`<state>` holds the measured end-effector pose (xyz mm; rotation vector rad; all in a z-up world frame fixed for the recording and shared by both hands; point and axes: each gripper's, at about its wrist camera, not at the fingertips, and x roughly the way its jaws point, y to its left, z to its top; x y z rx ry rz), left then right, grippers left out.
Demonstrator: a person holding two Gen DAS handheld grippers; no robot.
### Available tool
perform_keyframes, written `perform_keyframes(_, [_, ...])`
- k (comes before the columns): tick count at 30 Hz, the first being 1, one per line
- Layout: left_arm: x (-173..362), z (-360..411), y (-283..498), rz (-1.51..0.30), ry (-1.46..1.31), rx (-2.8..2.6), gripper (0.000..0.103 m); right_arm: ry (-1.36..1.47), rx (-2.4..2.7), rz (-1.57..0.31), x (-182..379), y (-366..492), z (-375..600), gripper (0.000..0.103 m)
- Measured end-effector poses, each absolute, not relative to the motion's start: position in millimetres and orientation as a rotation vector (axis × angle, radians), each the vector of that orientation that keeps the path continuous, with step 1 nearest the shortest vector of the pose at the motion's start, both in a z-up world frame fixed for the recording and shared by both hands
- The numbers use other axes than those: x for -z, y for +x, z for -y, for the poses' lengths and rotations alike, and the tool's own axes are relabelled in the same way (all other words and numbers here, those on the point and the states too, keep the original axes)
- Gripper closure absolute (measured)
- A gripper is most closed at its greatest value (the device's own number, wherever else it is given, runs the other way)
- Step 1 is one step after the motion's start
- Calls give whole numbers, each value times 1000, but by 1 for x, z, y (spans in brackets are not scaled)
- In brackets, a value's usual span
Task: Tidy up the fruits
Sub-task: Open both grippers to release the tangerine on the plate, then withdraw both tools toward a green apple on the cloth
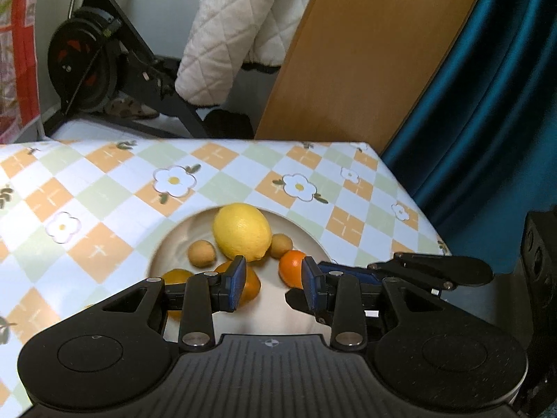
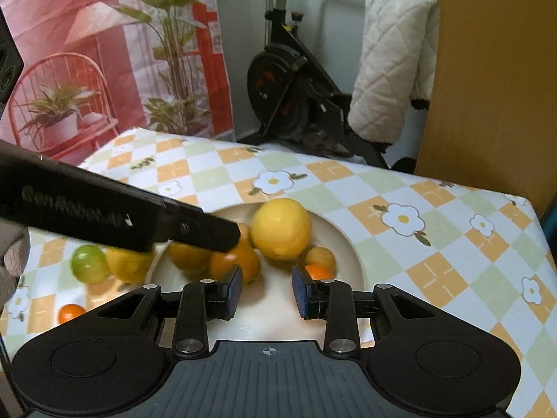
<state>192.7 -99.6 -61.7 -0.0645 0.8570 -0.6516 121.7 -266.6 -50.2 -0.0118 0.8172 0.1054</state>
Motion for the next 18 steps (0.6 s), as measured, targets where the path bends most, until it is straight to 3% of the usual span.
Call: perform_keyframes(18, [50, 11, 125, -786, -38, 556, 66, 26, -167, -777, 48, 60, 179, 73])
